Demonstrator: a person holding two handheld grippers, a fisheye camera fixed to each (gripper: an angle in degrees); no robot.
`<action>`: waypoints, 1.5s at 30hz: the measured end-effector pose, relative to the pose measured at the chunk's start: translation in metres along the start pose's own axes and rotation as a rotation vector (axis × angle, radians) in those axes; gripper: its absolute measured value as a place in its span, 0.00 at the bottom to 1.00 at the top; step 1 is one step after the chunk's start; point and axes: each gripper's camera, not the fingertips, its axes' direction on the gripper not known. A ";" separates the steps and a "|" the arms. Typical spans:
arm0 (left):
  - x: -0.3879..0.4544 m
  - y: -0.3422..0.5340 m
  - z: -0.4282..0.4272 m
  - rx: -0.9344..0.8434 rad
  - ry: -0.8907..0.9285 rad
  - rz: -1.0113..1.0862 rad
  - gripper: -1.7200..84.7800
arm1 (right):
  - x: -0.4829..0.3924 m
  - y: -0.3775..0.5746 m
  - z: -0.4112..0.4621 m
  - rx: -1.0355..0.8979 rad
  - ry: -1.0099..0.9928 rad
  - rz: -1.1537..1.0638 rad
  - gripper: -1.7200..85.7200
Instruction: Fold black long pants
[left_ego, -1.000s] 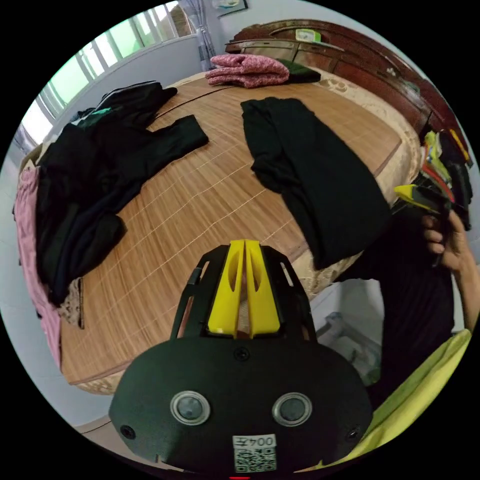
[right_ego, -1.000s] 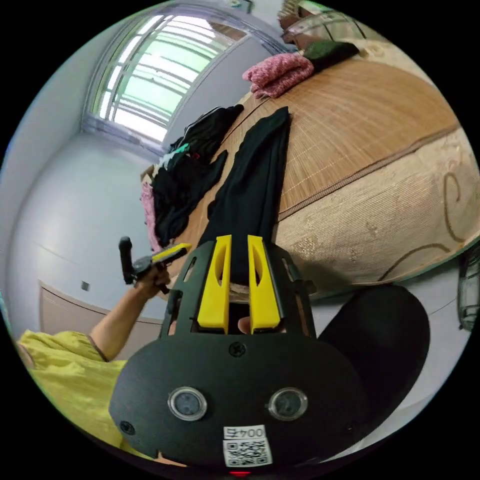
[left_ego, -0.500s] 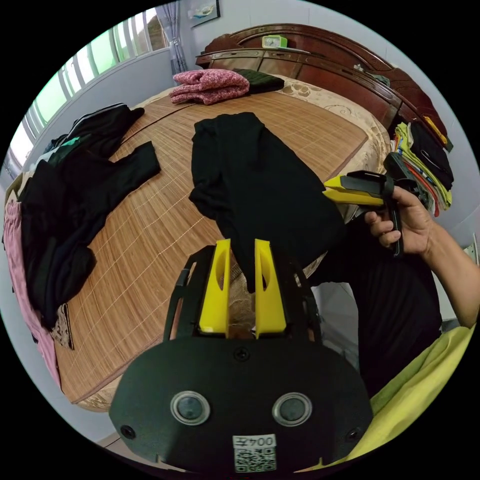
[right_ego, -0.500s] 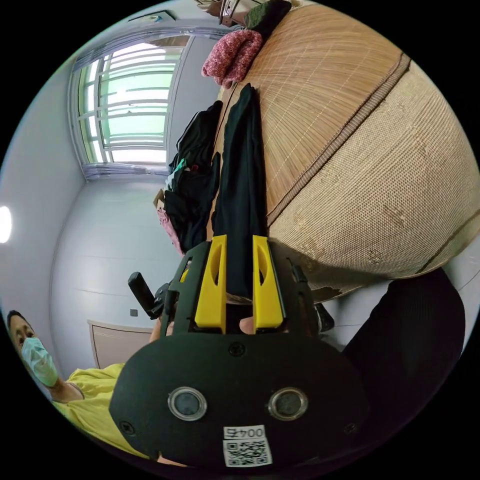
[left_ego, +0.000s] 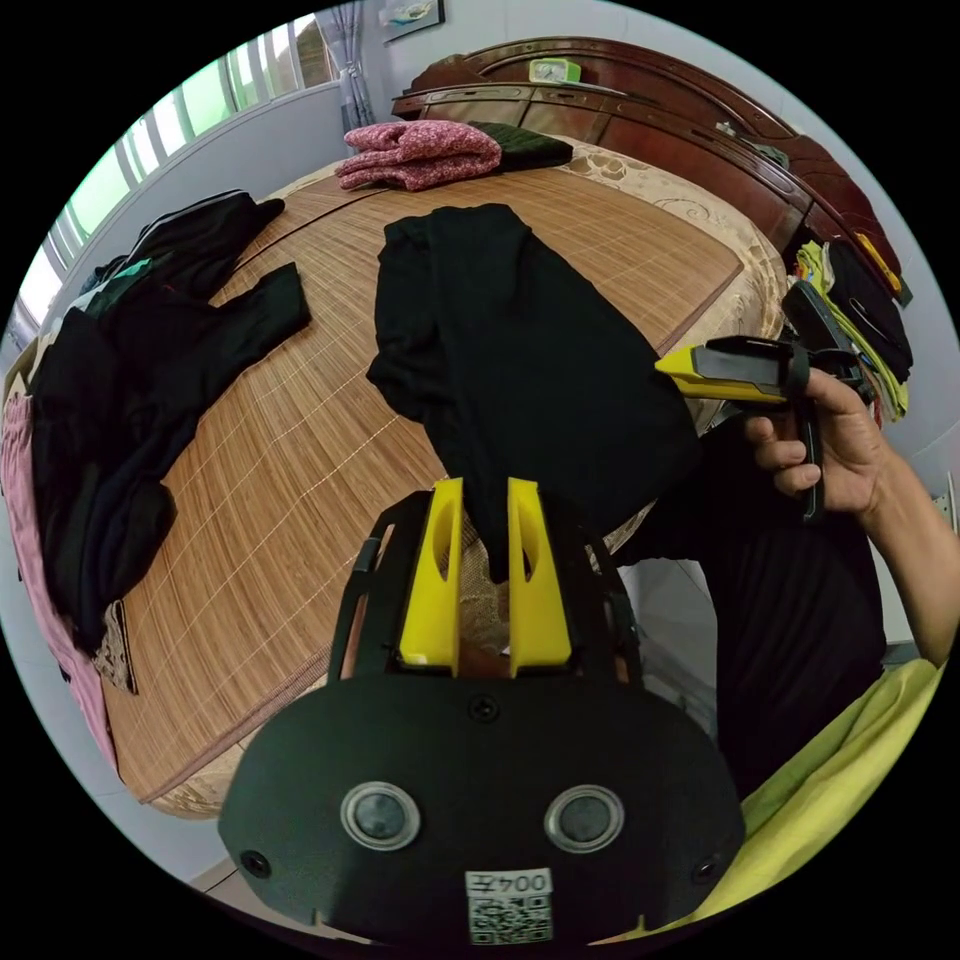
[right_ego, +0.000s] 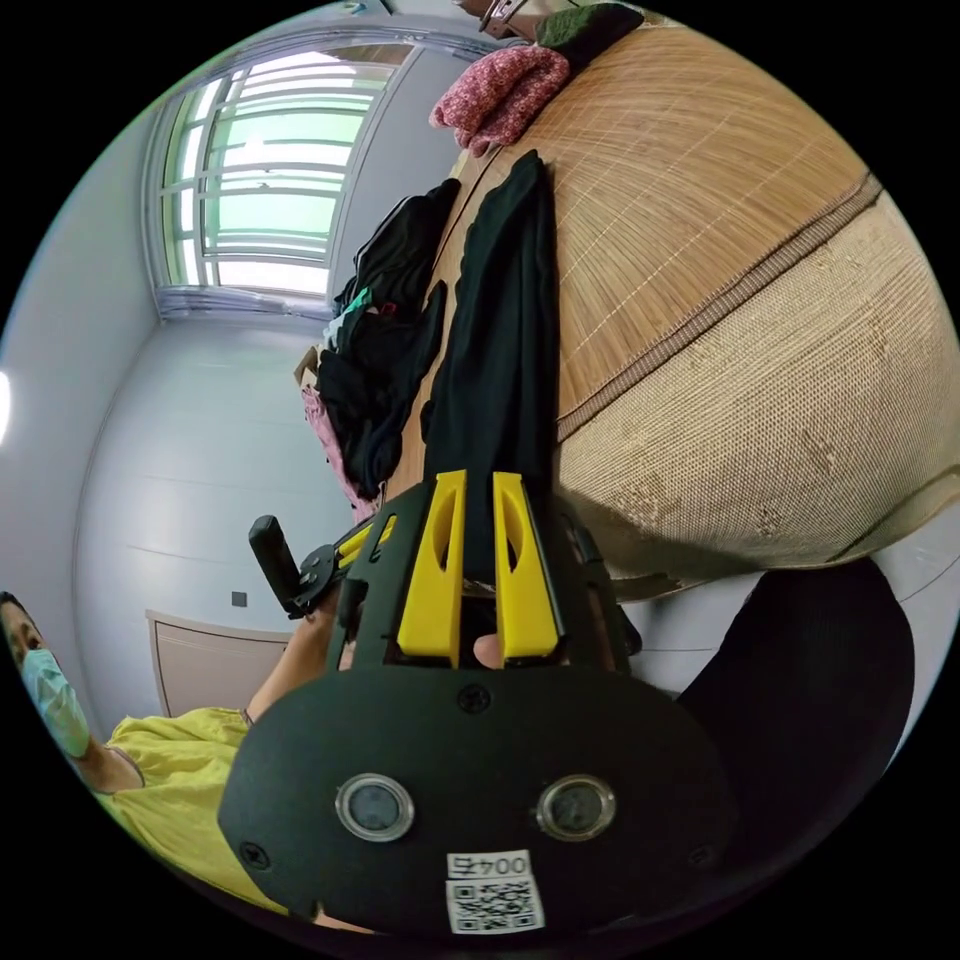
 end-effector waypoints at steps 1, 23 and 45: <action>-0.001 0.001 0.001 0.002 0.001 0.000 0.11 | 0.002 -0.007 0.008 -0.005 0.010 0.005 0.08; -0.019 -0.002 -0.001 0.010 0.030 -0.033 0.11 | -0.064 -0.005 0.184 -0.007 0.672 -0.263 0.01; -0.025 -0.014 0.014 -0.216 -0.102 -0.040 0.03 | -0.063 -0.076 0.483 -0.760 1.032 -0.591 0.01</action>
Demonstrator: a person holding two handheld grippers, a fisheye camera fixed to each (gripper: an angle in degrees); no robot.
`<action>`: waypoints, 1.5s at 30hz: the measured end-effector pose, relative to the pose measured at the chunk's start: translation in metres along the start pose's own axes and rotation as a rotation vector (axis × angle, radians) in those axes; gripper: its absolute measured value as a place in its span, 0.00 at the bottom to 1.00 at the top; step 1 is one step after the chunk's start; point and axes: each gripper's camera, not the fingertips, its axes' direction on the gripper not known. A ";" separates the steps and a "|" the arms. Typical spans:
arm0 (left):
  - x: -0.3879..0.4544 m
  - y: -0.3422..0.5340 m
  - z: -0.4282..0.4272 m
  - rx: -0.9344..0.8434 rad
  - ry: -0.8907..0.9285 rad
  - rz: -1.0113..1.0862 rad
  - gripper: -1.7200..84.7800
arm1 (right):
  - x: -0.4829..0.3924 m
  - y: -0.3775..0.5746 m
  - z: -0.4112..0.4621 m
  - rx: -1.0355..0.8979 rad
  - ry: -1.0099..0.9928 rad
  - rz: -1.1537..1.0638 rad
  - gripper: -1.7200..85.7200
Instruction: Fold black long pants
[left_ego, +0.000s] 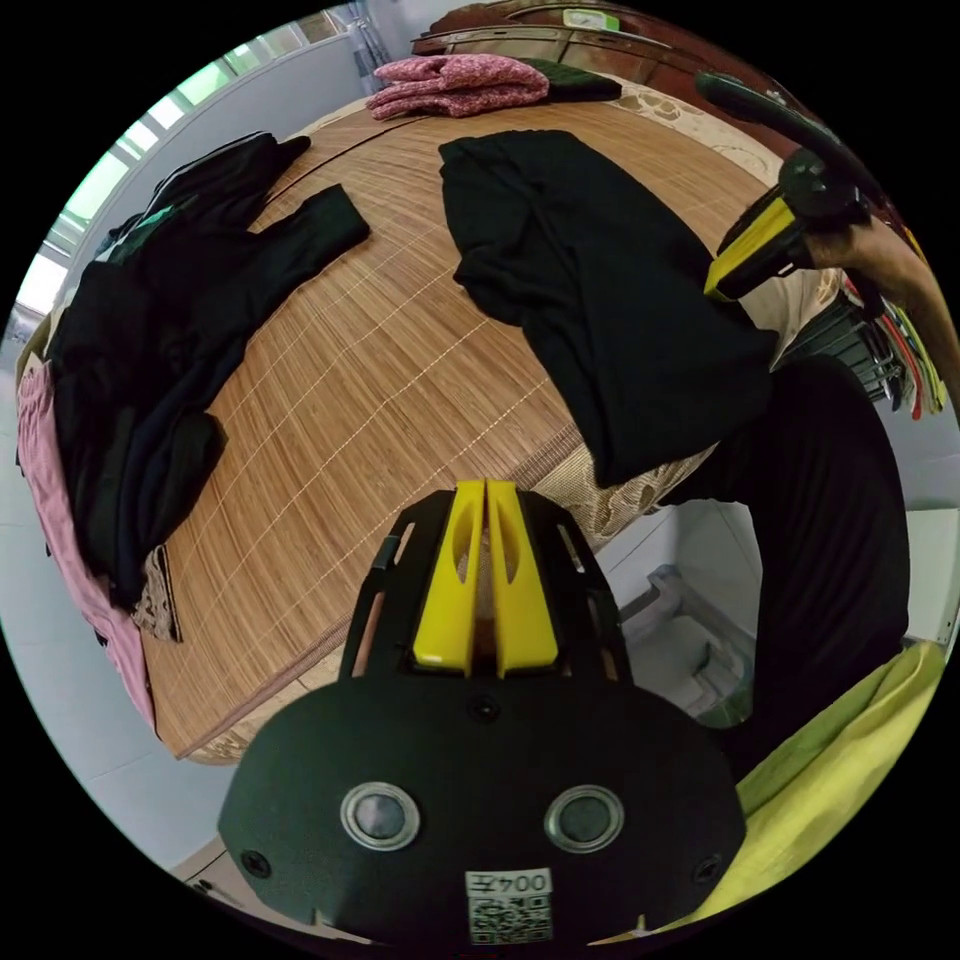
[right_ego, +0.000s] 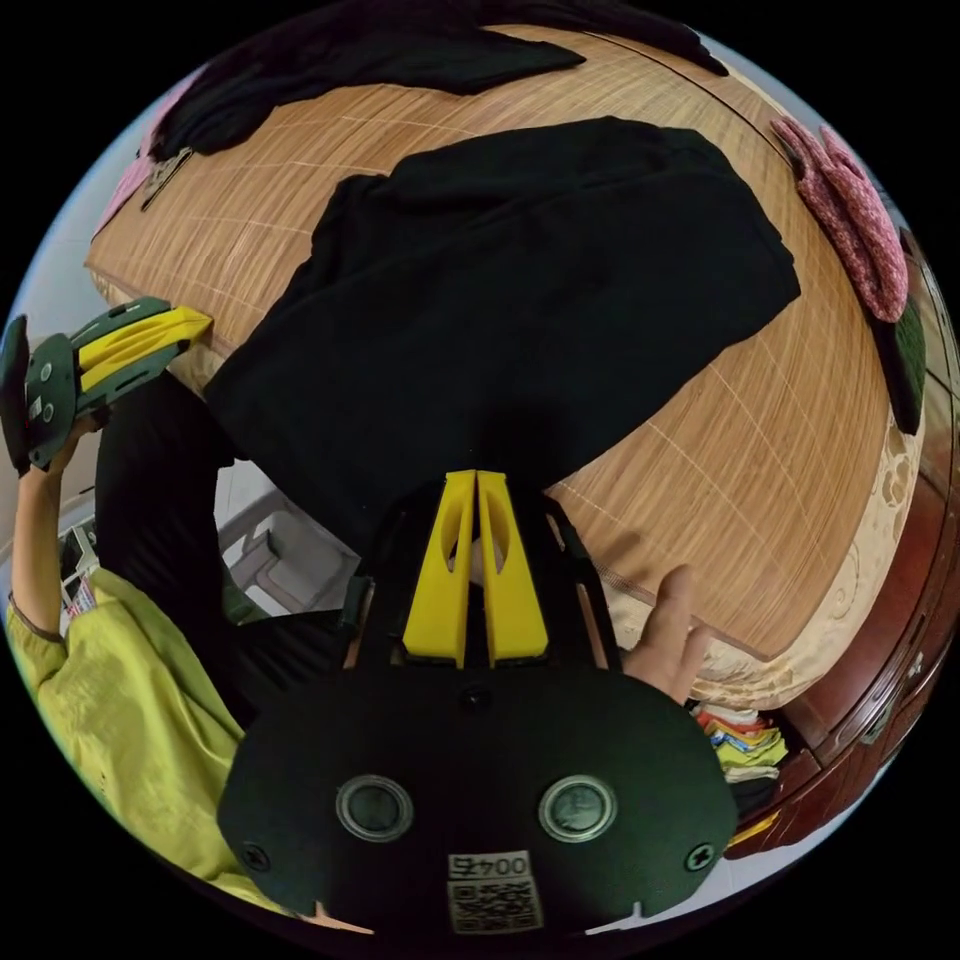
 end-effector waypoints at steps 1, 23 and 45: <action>0.002 -0.001 0.000 0.002 -0.001 0.003 0.03 | -0.001 -0.003 0.003 0.003 -0.014 0.001 0.01; 0.038 -0.014 -0.010 0.030 -0.048 0.039 0.03 | -0.017 0.038 0.012 0.096 -0.027 0.027 0.01; 0.052 -0.017 -0.012 -0.005 -0.050 -0.005 0.02 | -0.030 0.291 0.016 0.610 -0.350 0.267 0.11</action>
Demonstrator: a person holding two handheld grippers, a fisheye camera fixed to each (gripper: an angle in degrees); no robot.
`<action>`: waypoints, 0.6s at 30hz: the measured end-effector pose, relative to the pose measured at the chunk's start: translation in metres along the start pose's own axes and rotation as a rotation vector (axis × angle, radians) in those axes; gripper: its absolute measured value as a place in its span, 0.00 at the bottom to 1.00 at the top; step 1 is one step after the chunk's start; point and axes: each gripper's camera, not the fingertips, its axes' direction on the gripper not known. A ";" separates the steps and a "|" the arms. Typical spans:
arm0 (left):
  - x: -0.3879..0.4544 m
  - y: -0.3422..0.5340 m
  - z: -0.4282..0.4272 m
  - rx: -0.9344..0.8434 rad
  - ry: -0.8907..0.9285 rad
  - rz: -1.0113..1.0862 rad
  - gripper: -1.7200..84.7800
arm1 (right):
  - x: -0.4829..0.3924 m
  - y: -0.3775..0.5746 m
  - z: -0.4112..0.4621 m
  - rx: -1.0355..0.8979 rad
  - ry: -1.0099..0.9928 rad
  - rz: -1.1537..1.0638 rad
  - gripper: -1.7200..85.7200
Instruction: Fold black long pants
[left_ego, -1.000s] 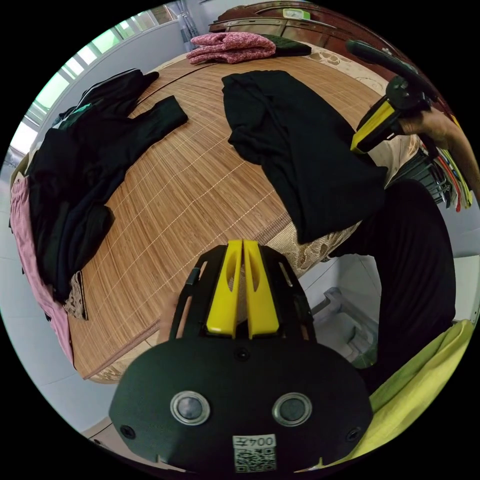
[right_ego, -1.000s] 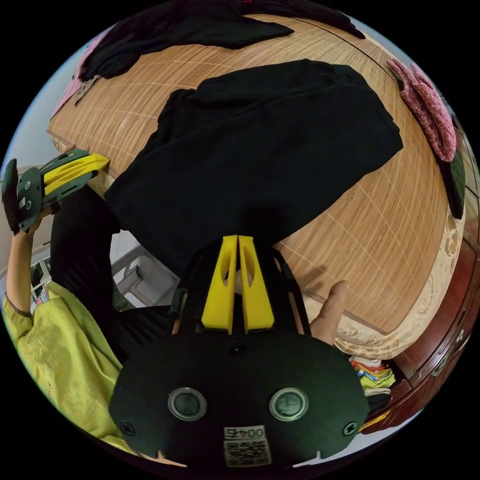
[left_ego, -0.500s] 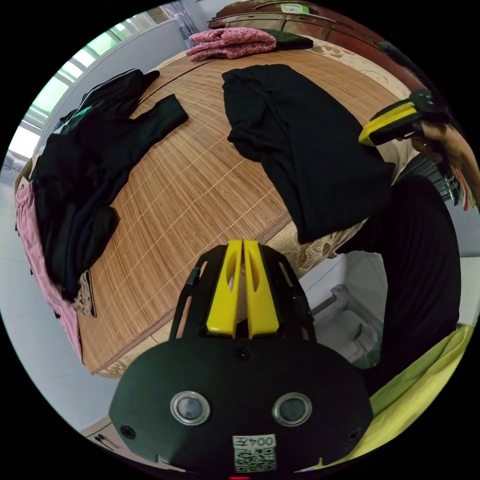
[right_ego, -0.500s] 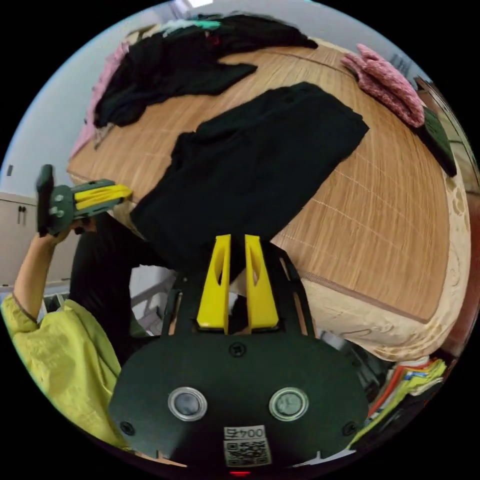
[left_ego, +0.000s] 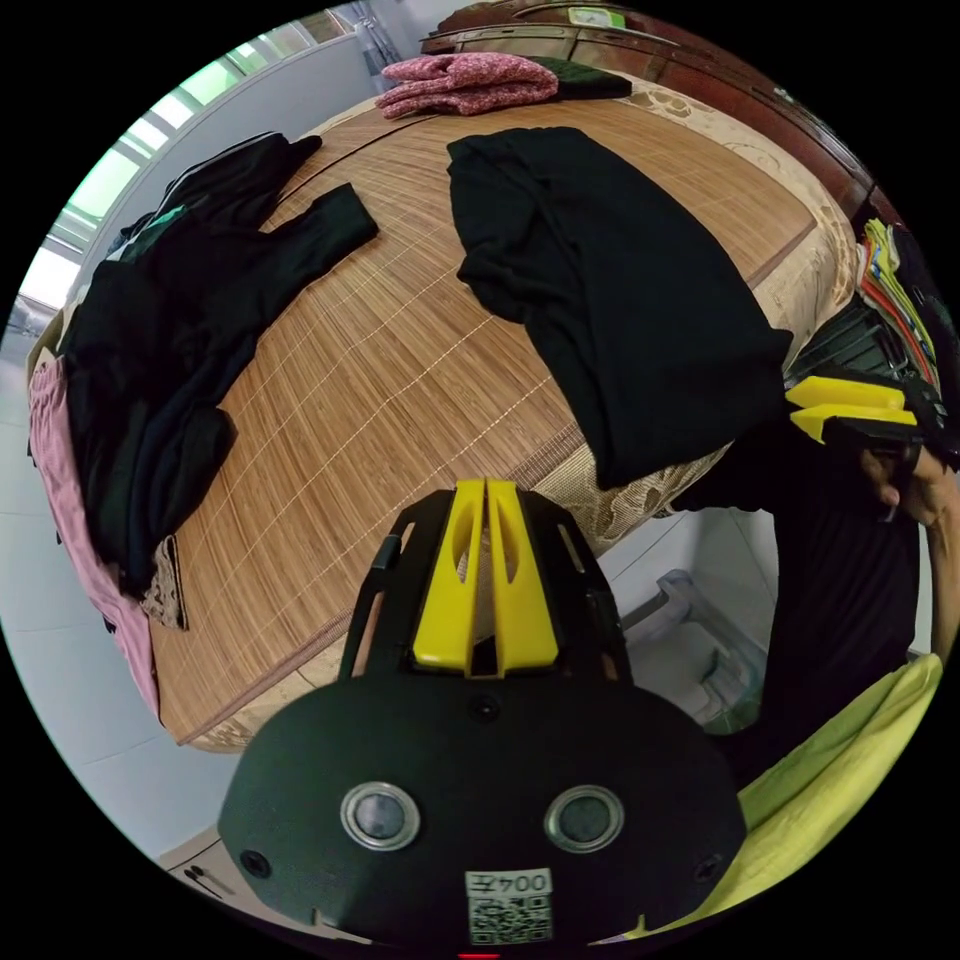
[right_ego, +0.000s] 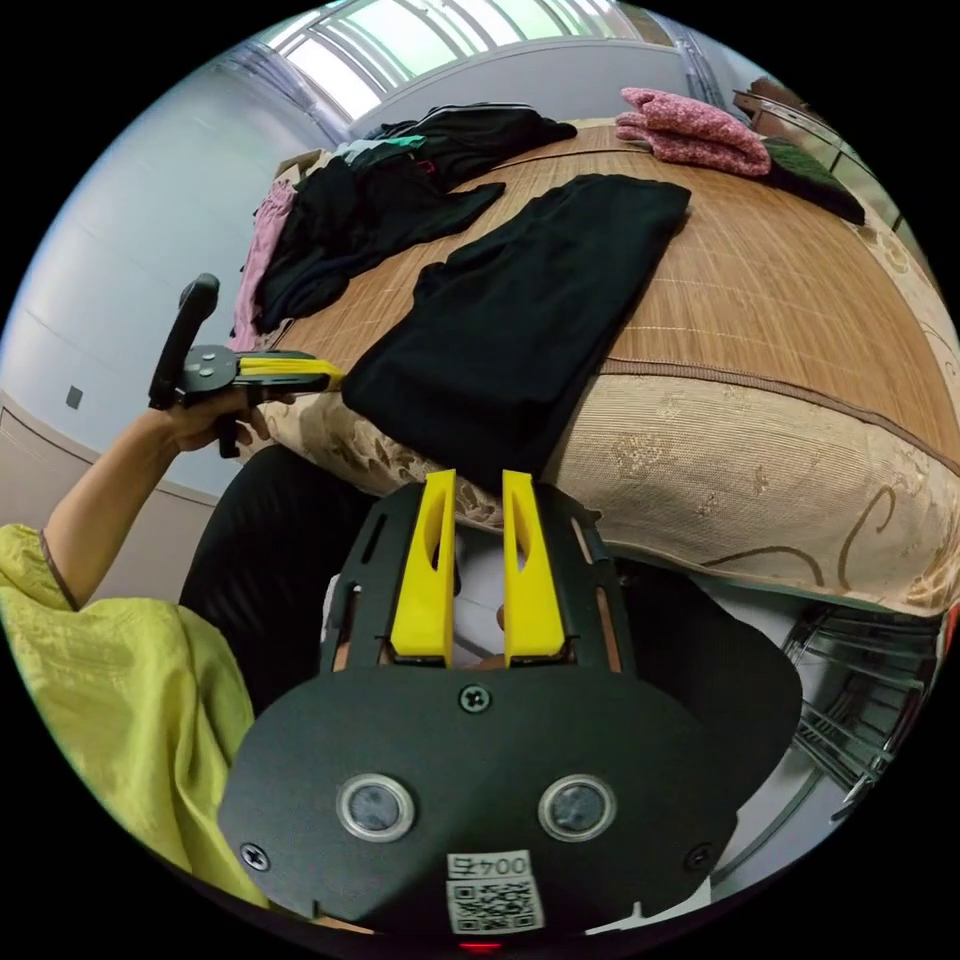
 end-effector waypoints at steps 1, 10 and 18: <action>0.001 0.001 0.000 -0.002 -0.005 0.004 0.02 | 0.002 0.005 -0.005 0.014 0.026 0.005 0.11; -0.004 0.011 0.003 0.001 0.004 0.002 0.02 | 0.023 0.037 -0.042 0.056 -0.052 0.032 0.10; -0.009 0.022 0.008 0.005 0.000 0.011 0.02 | 0.026 0.051 -0.085 0.076 -0.092 0.045 0.02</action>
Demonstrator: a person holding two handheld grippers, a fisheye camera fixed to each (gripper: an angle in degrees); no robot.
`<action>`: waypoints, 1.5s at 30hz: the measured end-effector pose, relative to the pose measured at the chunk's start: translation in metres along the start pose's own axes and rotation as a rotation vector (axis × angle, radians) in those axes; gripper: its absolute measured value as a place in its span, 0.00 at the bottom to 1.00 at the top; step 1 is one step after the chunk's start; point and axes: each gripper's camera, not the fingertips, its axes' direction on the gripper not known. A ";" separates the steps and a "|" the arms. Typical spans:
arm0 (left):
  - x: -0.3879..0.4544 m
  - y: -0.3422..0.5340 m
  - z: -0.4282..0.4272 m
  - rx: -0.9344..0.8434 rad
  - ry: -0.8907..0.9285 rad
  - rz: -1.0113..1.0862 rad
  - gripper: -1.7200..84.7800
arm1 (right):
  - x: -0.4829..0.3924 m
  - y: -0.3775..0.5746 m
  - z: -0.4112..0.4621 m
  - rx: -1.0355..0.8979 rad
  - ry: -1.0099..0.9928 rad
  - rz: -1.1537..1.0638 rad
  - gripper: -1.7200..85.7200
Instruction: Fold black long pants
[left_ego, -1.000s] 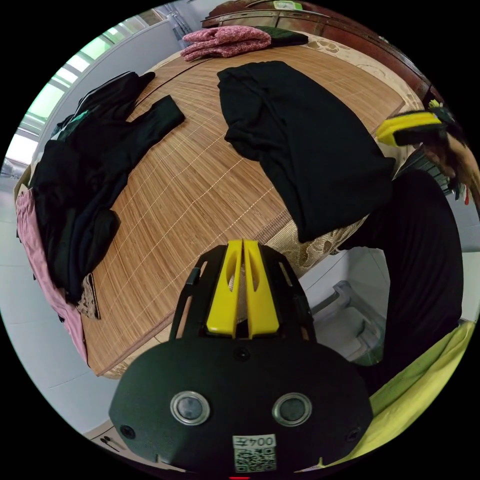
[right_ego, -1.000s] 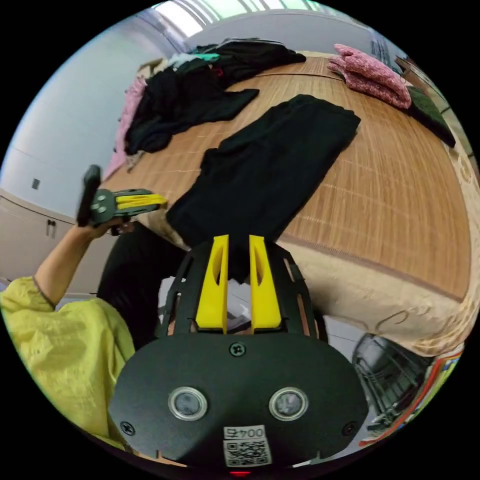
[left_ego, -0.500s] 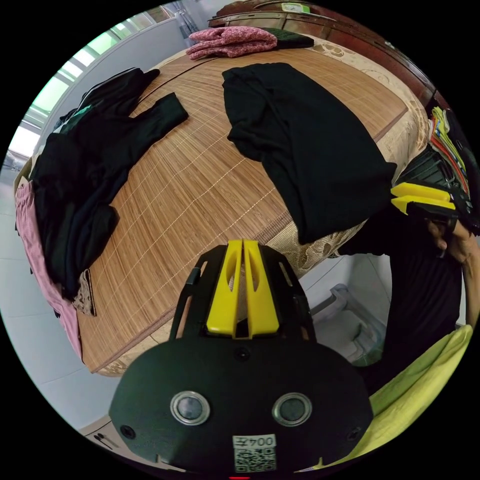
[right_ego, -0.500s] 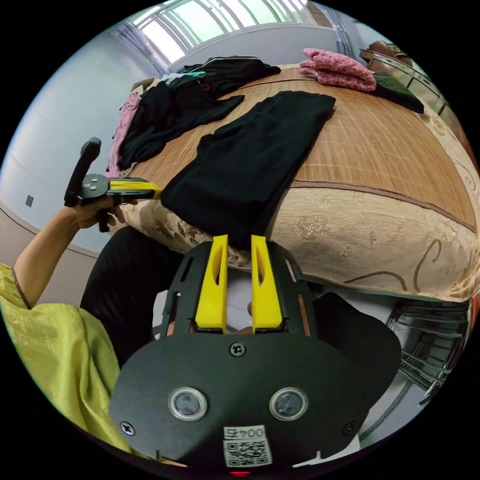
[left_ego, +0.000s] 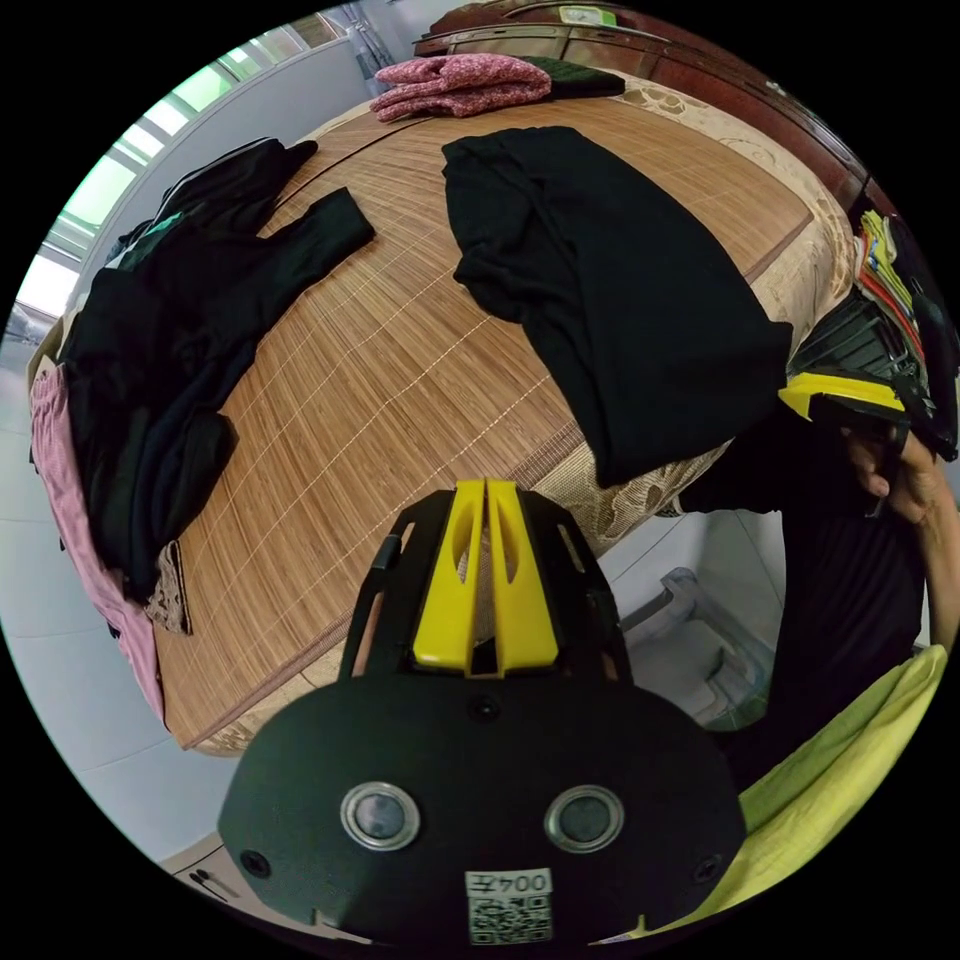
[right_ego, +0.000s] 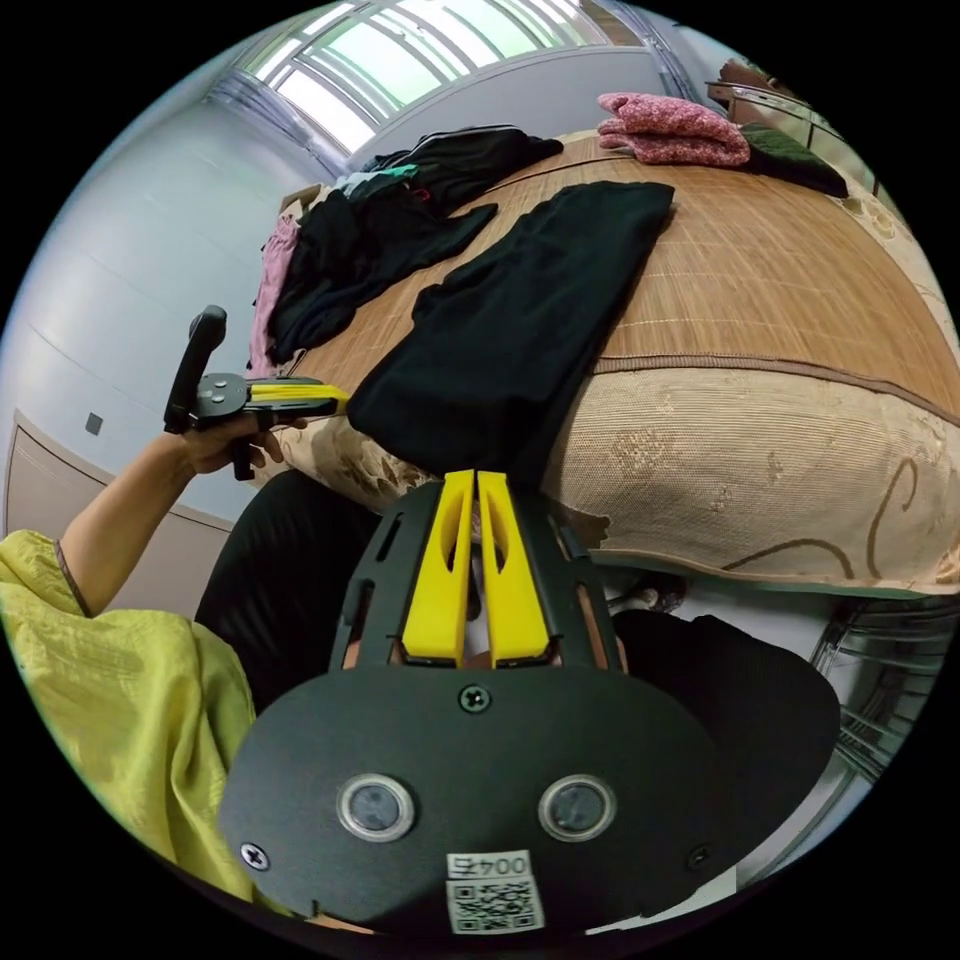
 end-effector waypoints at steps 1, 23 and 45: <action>-0.002 0.002 0.001 0.001 0.004 -0.002 0.02 | -0.002 0.005 -0.010 0.018 0.015 0.013 0.02; -0.054 0.059 0.001 0.162 0.380 -0.016 0.04 | -0.011 0.045 -0.079 0.136 -0.042 0.085 0.10; 0.039 0.101 -0.024 0.429 0.009 0.224 0.03 | -0.025 -0.075 -0.071 -0.021 -0.268 0.237 0.15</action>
